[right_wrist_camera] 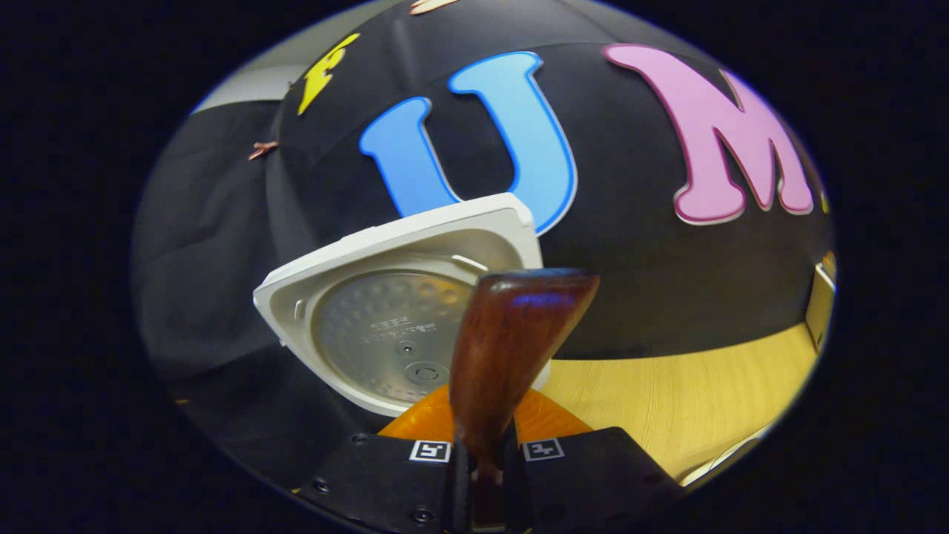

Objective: Close the left gripper, press the button to open the rice cooker; take a wooden spoon from the chopstick holder with the right hand, scoop a spoonful of rice and pour it into the rice cooker, then put the wooden spoon back into the chopstick holder.

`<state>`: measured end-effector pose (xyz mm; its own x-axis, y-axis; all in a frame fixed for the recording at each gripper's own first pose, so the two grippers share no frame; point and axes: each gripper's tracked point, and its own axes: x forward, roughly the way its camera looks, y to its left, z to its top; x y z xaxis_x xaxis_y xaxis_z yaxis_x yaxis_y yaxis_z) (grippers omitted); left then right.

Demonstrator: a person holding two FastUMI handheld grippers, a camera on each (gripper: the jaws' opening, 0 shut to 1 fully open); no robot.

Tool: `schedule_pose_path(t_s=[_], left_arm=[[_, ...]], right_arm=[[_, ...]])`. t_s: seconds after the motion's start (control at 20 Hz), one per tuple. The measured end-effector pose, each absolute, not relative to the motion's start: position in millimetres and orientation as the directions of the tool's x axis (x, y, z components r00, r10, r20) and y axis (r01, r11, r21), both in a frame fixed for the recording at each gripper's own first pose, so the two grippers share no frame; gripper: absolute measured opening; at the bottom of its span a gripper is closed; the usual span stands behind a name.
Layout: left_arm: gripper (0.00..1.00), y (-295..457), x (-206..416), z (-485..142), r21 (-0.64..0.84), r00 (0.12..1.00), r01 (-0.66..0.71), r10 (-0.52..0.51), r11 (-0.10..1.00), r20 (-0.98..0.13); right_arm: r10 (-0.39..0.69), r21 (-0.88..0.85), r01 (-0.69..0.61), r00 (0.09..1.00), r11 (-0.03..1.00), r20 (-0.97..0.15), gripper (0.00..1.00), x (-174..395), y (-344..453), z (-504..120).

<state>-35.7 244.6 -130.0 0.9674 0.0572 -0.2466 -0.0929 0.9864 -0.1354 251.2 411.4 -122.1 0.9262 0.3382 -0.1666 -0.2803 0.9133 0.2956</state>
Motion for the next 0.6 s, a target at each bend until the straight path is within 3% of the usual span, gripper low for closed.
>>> schedule_pose_path(t_s=[0.3,0.6], left_arm=[[0.95,245.2,-36.1,-131.7,-0.134,0.967,-0.098,0.062,0.986,-0.248],[0.95,249.8,-36.4,-133.6,-0.143,0.967,-0.107,0.07,0.984,-0.245]], right_arm=[[0.418,0.061,-0.413,0.898,0.909,-0.139,0.2,244.9,437.8,-115.4],[0.508,-0.236,-0.523,0.852,0.819,-0.125,0.2,225.3,471.0,-112.1]])
